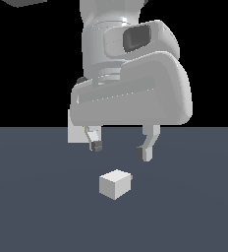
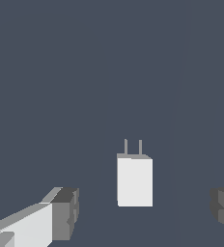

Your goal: Plug the charger into the wall socket.

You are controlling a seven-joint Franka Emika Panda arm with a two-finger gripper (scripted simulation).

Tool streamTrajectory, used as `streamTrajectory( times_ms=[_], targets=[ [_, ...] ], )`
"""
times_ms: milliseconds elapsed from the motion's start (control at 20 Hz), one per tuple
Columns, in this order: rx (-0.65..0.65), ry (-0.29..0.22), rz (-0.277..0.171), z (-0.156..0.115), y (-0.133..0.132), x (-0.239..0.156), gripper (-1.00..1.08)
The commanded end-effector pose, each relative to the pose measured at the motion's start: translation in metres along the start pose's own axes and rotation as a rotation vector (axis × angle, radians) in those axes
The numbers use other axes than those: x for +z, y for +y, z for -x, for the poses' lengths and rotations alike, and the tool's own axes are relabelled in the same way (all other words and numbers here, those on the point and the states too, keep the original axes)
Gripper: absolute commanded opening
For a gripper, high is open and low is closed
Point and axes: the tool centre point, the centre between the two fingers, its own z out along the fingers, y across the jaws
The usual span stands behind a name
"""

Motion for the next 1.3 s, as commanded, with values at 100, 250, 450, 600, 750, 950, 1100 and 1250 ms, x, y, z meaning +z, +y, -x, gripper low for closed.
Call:
streamTrajectory(
  times_ms=[100, 250, 450, 600, 750, 950, 1100, 1250],
  targets=[
    [0.014, 0.002, 0.0, 0.002, 0.001, 0.002, 1.0],
    [0.01, 0.001, 0.001, 0.002, 0.0, 0.003, 1.0],
    [0.011, 0.001, 0.0, 0.003, 0.001, 0.011, 1.0],
    [0.012, 0.001, 0.0, 0.004, 0.001, 0.023, 1.0],
    [0.014, 0.001, 0.0, 0.005, 0.001, 0.036, 1.0],
    [0.014, 0.001, 0.0, 0.006, 0.001, 0.048, 1.0],
    [0.015, 0.001, 0.0, 0.006, 0.001, 0.052, 1.0],
    [0.015, 0.001, 0.0, 0.006, 0.001, 0.052, -1.0]
  ],
)
